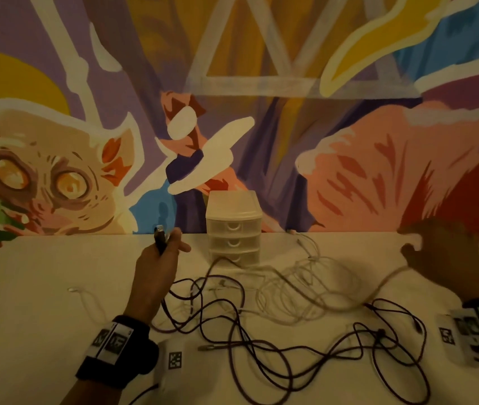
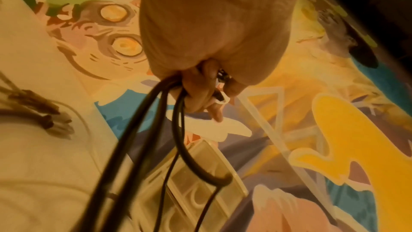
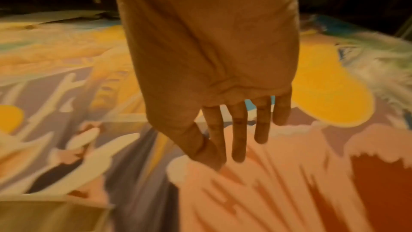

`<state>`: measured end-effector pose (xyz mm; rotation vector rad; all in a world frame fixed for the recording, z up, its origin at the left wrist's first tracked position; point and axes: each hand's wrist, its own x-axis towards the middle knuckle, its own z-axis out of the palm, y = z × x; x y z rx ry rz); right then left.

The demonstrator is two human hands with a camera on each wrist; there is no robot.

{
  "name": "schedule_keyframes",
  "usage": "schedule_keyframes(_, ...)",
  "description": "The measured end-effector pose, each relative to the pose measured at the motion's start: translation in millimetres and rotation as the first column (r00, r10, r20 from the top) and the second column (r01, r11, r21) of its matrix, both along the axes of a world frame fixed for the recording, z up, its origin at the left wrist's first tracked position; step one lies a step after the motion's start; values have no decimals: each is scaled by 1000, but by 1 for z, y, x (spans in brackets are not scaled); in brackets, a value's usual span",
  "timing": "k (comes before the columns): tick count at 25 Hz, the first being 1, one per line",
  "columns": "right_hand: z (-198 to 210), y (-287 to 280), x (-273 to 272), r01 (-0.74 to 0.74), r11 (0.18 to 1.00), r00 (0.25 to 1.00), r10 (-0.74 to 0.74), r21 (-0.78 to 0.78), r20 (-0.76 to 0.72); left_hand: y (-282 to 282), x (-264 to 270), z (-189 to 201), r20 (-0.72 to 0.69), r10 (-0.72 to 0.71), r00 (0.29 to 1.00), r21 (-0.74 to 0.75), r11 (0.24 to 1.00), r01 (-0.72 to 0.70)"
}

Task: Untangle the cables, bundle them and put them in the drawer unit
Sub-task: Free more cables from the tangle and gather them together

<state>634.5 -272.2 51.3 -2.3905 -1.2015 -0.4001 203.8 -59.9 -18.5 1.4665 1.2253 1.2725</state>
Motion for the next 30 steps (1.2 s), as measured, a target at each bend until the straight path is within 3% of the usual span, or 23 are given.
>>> schedule_keyframes(2, -11, 14, -33, -274, 962, 957, 273, -2, -99, -9, 14, 11, 110, -67, 992, -9, 998, 68)
schedule_keyframes(5, -20, 45, -128, -699, 715, 684, 673, 11, -283, -33, 37, 39, 315, -281, 906, -31, 951, 306)
schedule_keyframes(7, -19, 65, -182, -832, 552, 524, 751, -53, -402, -44, 42, 55, 368, -409, 835, -17, 895, 446)
schedule_keyframes(9, -21, 84, -216, -892, 442, 428, 751, -100, -503, -47, 41, 67, 377, -480, 792, -10, 853, 522)
schedule_keyframes(13, -39, 106, -237, -890, 451, 368, 797, 67, -479, -38, 20, 86, 541, -409, 735, -20, 867, 498)
schedule_keyframes(17, -33, 94, -238, -888, 425, 242, 755, 174, -610, -23, -3, 95, 664, -286, 691, -36, 911, 411)
schedule_keyframes(21, -17, 85, -237, -917, 391, 293, 801, 84, -522, -13, 2, 109, 636, -253, 729, -10, 942, 335)
schedule_keyframes(22, -11, 85, -232, -930, 364, 275, 791, 58, -546, -13, 4, 112, 642, -243, 727, -5, 947, 321)
schedule_keyframes(24, 1, 86, -214, -963, 261, 157, 757, 73, -634, -14, 7, 120, 651, -237, 721, 13, 953, 301)
schedule_keyframes(26, 9, 84, -192, -968, 227, 86, 691, 102, -718, -14, 7, 125, 665, -221, 713, 22, 960, 278)
schedule_keyframes(28, 15, 77, -171, -941, 311, 73, 574, 135, -816, -14, 5, 129, 682, -214, 699, 29, 963, 267)
schedule_keyframes(30, 26, 68, -150, -909, 401, 122, 513, 112, -850, -14, 7, 133, 691, -235, 683, 38, 956, 291)
